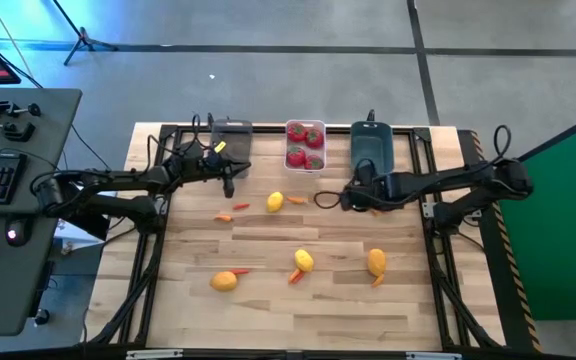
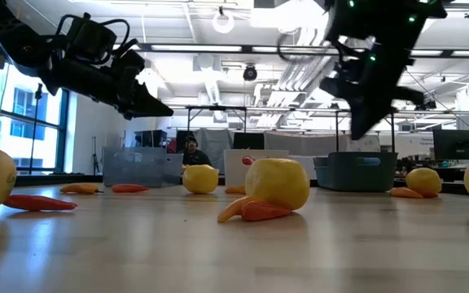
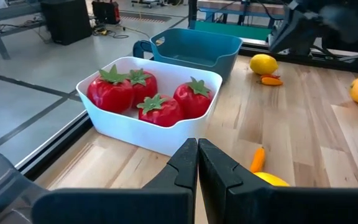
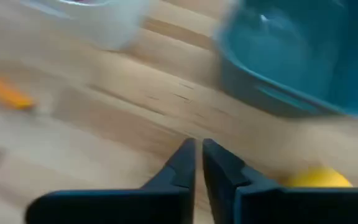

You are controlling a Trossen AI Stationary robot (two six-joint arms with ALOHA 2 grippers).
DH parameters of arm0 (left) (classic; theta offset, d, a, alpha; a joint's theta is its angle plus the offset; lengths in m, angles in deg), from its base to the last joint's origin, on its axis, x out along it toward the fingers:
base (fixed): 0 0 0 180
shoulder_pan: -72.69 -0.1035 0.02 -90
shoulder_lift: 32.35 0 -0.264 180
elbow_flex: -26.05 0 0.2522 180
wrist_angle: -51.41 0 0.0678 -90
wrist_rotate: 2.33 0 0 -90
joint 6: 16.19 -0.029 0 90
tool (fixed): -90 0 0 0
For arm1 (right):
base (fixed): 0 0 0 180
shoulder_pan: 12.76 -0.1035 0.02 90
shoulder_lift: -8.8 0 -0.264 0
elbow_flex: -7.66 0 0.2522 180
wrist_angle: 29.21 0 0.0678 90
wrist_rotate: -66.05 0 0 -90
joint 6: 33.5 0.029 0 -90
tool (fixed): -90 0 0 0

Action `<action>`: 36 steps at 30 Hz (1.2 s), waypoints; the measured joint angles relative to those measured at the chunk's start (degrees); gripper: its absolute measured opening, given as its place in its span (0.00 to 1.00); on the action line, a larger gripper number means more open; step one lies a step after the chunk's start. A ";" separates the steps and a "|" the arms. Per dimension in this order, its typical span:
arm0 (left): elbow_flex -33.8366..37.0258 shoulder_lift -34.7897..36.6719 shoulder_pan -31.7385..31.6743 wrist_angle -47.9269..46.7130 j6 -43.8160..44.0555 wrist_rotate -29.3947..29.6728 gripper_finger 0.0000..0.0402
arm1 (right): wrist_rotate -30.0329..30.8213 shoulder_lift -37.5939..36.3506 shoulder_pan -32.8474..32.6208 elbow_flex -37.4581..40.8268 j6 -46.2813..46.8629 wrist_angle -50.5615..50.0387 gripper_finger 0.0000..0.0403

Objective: Sort produce into baskets
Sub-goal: Put the yellow lemon into the blue bin

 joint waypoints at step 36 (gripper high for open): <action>0.00 0.00 5.97 0.02 1.09 0.04 0.00 | -4.33 20.92 5.26 -0.04 24.83 -19.83 0.69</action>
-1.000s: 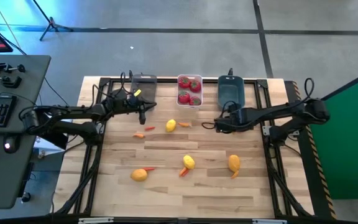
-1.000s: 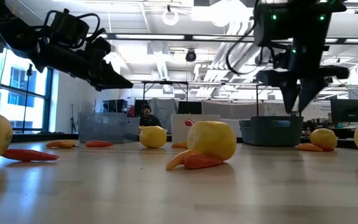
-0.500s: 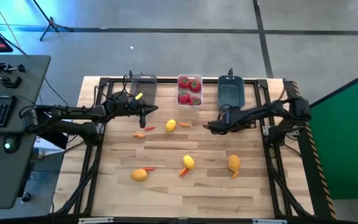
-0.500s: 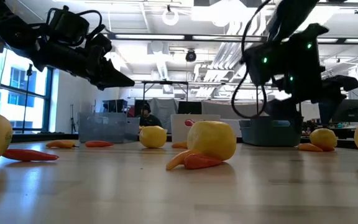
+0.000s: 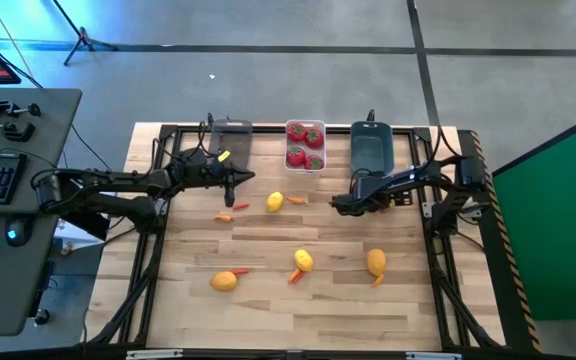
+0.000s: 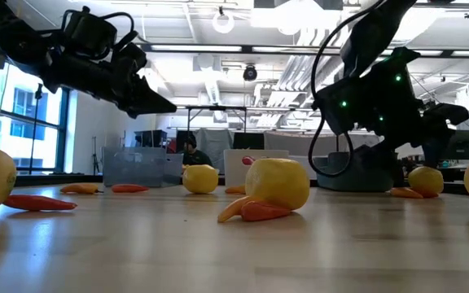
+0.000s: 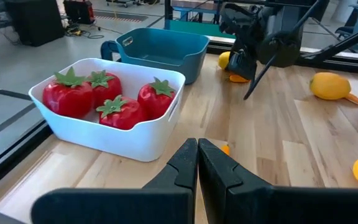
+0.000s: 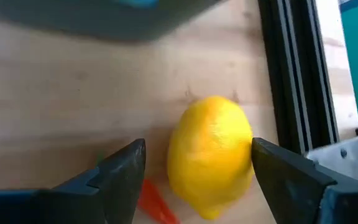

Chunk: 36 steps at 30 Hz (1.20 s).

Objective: Sort produce into baskets
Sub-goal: Put the yellow lemon into the blue bin

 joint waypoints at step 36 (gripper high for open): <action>0.00 0.00 3.64 -3.23 0.98 0.04 0.00 | -1.72 -12.10 -7.71 -0.02 -29.83 1.27 0.19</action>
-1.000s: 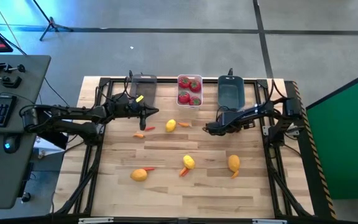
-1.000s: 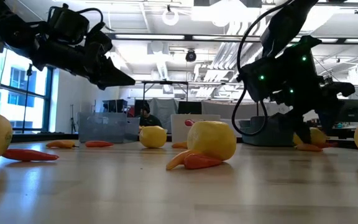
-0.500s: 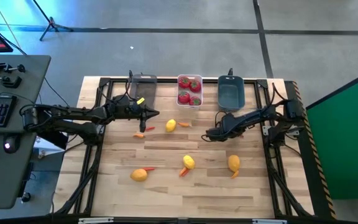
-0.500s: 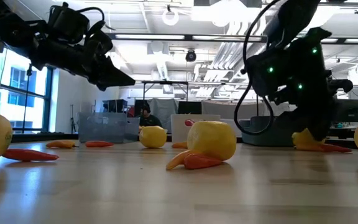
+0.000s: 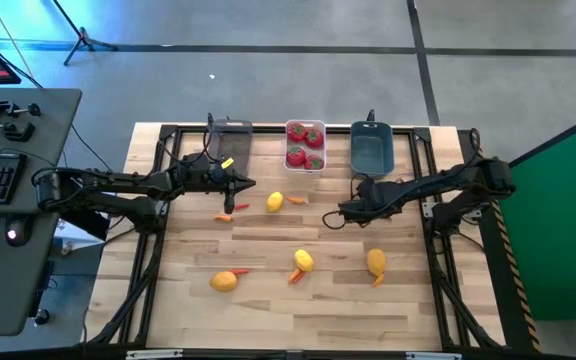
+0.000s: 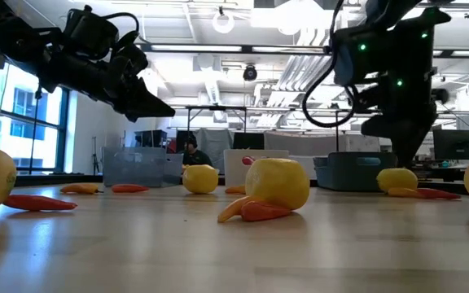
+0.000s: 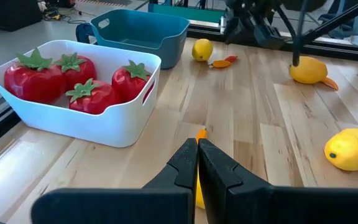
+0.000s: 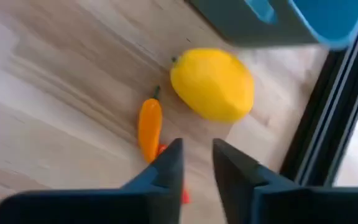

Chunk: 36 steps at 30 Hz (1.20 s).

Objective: Sort produce into baskets
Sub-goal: Put the yellow lemon into the blue bin

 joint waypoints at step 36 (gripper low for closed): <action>0.00 -0.02 -0.01 -1.56 0.92 0.04 0.00 | -10.11 5.68 15.12 -1.52 -46.81 5.26 0.28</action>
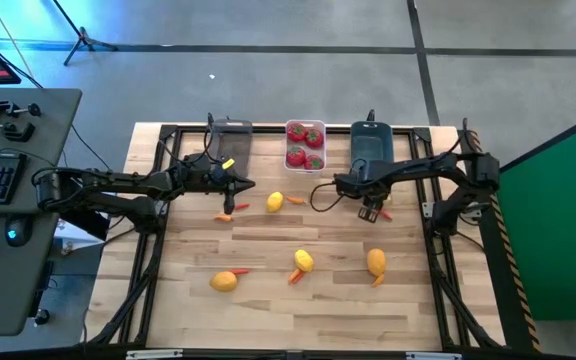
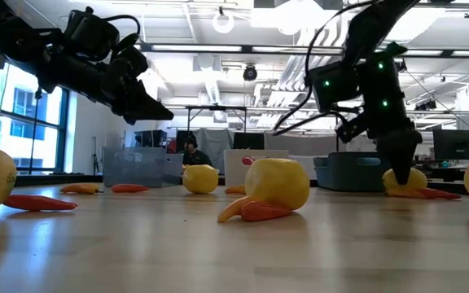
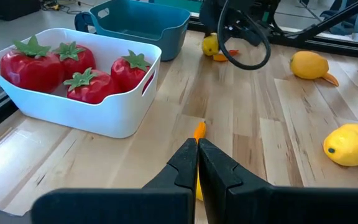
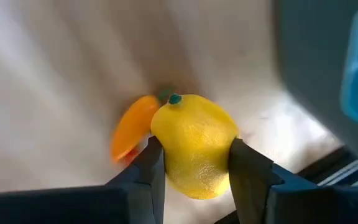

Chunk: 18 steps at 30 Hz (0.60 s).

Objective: Sort produce into baskets
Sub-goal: Put the yellow lemon into the blue bin

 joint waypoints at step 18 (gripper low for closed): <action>0.00 0.02 0.00 0.02 0.14 -0.02 0.00 | 4.46 -8.31 8.09 -18.15 -3.10 9.05 0.28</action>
